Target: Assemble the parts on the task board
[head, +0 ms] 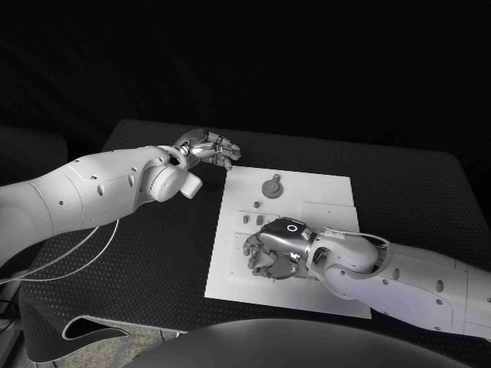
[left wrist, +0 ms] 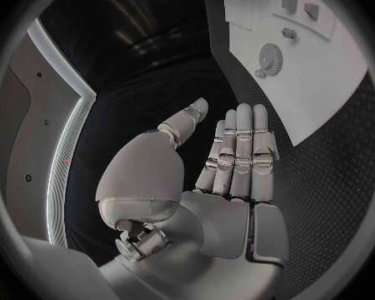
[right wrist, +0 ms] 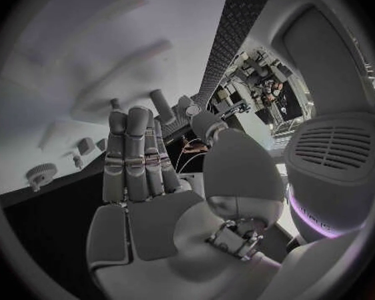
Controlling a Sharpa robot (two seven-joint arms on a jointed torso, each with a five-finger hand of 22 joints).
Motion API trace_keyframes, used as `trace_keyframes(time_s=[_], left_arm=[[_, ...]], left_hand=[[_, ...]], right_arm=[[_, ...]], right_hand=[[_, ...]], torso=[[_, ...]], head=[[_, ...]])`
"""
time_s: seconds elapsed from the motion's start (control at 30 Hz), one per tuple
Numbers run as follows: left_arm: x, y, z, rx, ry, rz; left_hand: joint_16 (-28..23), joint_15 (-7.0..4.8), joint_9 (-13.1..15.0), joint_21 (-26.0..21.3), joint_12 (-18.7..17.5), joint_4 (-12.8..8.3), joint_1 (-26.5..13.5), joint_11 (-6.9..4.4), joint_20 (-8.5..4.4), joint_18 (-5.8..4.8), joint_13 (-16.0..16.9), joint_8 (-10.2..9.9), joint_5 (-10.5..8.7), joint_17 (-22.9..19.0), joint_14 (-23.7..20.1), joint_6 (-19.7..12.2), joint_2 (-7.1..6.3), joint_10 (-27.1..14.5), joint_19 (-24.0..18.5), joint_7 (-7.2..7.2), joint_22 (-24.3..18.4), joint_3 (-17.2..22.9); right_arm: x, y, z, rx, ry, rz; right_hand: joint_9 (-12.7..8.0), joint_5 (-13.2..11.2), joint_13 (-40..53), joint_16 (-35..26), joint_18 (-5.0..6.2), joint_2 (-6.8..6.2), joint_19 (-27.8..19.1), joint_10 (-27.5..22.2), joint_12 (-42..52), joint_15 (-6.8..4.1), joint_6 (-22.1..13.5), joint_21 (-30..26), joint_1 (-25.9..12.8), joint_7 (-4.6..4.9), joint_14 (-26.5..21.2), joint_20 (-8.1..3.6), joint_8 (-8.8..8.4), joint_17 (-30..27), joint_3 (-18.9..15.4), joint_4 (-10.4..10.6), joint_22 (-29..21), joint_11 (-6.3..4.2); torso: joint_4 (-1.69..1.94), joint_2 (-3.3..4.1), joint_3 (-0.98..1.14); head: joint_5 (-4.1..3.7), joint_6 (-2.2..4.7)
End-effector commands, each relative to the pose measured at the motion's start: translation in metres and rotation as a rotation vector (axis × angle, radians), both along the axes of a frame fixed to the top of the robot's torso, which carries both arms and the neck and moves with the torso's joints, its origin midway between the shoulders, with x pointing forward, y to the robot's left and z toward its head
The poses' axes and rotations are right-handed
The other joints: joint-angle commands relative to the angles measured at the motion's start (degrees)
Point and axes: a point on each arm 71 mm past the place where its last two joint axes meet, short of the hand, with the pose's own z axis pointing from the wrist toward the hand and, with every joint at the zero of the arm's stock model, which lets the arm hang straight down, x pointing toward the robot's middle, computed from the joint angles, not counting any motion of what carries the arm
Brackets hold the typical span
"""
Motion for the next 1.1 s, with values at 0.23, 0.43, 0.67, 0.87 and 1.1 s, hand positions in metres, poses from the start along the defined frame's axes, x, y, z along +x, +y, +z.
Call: trace_keyframes(time_s=[0.23, 0.43, 0.67, 0.87, 1.1], left_arm=[[0.001, 0.005, 0.0, -0.002, -0.001, 0.002], [0.003, 0.011, 0.0, 0.005, -0.003, 0.018], [0.004, 0.013, -0.001, 0.005, -0.007, 0.029], [0.003, 0.013, -0.005, 0.005, 0.0, 0.029], [0.001, 0.012, -0.008, 0.003, 0.009, 0.027]], left_hand=[[-0.3, 0.36, -0.1, 0.1, 0.1, 0.0, -0.6, 0.01, 0.33, 0.18, -0.1, 0.4, 0.16, 0.1, 0.1, -0.4, -0.09, -0.5, -0.1, 0.14, -0.1, -0.4], [-0.3, 0.36, -0.1, 0.1, 0.1, 0.0, -0.6, 0.02, 0.33, 0.18, -0.1, 0.4, 0.16, 0.2, 0.1, -0.4, -0.11, -0.5, -0.1, 0.14, -0.1, -0.4], [-0.3, 0.36, -0.1, 0.1, 0.1, 0.0, -0.6, 0.02, 0.34, 0.17, -0.1, 0.4, 0.15, 0.2, 0.1, -0.4, -0.19, -0.5, -0.1, 0.14, -0.1, -0.4], [-0.4, 0.36, -0.1, 0.1, 0.1, 0.0, -0.7, 0.02, 0.34, 0.18, -0.1, 0.4, 0.16, 0.2, 0.1, -0.4, -0.2, -0.5, -0.1, 0.14, -0.1, -0.4], [-0.4, 0.36, -0.1, 0.1, 0.1, 0.2, -0.9, 0.03, 0.35, 0.17, -0.1, 0.4, 0.1, 0.3, 0.1, -0.4, -0.18, -0.5, -0.1, 0.16, -0.1, -0.5]], right_arm=[[0.03, -0.037, 0.045, 0.189, 0.136, -0.179], [0.062, -0.082, 0.08, 0.232, 0.309, -0.352], [0.084, -0.149, 0.081, 0.112, 0.578, -0.564], [0.068, -0.17, 0.068, -0.179, 0.662, -0.586], [0.044, -0.192, 0.053, -0.376, 0.753, -0.654]], right_hand=[[-0.7, 0.0, -0.1, 2.0, 0.5, -2.53, -0.2, -2.3, -1.0, 0.75, -3.6, 1.0, -3.3, -0.14, 0.1, -0.33, -1.54, 0.7, -3.4, 1.9, 1.4, 0.63], [-0.5, 0.0, 3.2, 3.1, 0.47, -0.65, -1.7, 3.3, 3.1, -0.65, -4.2, 1.1, -4.3, 1.08, -1.8, -0.19, -1.21, 1.0, -4.9, 2.9, 1.3, -1.02], [6.6, 0.3, 49.3, 25.8, 0.5, 4.43, 3.1, -1.7, 49.9, -5.72, 3.4, 6.7, -3.8, -3.47, 0.5, -2.17, 5.39, 15.0, -10.7, -0.5, 1.7, -6.3], [9.5, 0.0, 55.9, 31.0, 0.5, 4.01, 2.5, -6.9, 56.3, -5.42, 2.6, 10.3, -8.9, -3.66, -0.5, -3.42, 5.21, 15.8, -9.1, 4.5, 1.5, -6.0], [10.3, 0.0, 56.2, 35.1, 0.5, 5.22, 3.2, -5.1, 57.6, -5.98, 3.5, 12.9, -13.8, -4.23, 2.0, -4.74, 4.45, 17.2, -9.2, 8.2, 1.4, -6.6]], torso=[[-0.12, -0.06, 0.06], [-0.24, -0.14, 0.17], [-0.68, -0.25, 0.13], [-0.85, -0.38, 0.19], [-1.17, -0.68, 0.33]], head=[[-1.32, 0.96], [-2.77, 1.64], [-3.78, 2.18], [-4.33, 2.29], [-4.7, 2.26]])
